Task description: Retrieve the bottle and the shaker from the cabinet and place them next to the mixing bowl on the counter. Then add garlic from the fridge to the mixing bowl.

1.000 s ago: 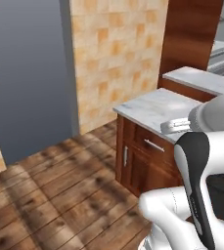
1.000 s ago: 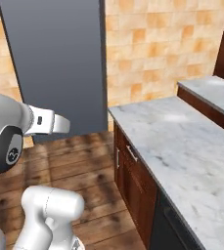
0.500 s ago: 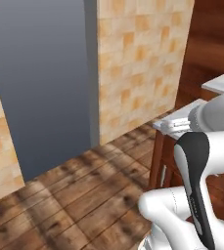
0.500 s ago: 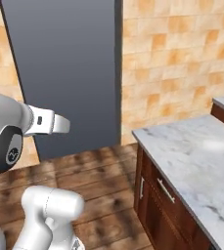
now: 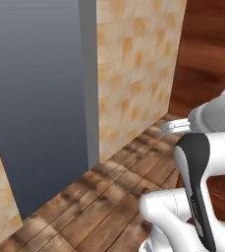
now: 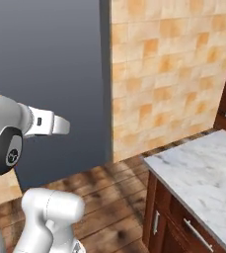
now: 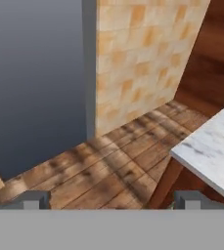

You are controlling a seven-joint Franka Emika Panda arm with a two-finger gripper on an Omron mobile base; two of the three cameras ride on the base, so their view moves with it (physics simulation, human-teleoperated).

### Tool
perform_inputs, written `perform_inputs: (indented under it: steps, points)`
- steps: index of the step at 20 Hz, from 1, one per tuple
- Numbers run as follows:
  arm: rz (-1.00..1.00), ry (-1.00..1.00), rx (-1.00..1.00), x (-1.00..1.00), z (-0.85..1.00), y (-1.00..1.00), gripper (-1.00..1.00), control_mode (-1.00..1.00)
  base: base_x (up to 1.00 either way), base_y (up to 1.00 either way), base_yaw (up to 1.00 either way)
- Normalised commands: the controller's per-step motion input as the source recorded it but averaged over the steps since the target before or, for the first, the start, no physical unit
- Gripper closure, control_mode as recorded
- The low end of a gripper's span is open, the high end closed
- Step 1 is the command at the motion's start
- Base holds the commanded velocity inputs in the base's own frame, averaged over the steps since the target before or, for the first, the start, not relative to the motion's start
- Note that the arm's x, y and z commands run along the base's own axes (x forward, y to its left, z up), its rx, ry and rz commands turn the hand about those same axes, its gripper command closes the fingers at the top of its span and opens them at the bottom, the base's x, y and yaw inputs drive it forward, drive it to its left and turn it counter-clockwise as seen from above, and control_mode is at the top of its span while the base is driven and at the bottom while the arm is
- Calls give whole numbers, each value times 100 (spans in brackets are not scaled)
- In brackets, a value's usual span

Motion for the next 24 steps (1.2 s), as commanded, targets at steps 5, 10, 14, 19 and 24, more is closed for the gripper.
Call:
perform_inputs:
  steps: [5,10,14,19,24]
  points:
    - [0,0,0,0,0,0,-100,100,100,77,-46]
    - [0,0,0,0,0,0,-100,100,100,81,-50]
    - [0,0,0,0,0,0,-100,100,100,76,-55]
    - [0,0,0,0,0,0,-100,100,100,48,-52]
    - [0,0,0,0,0,0,-100,100,100,0,-57]
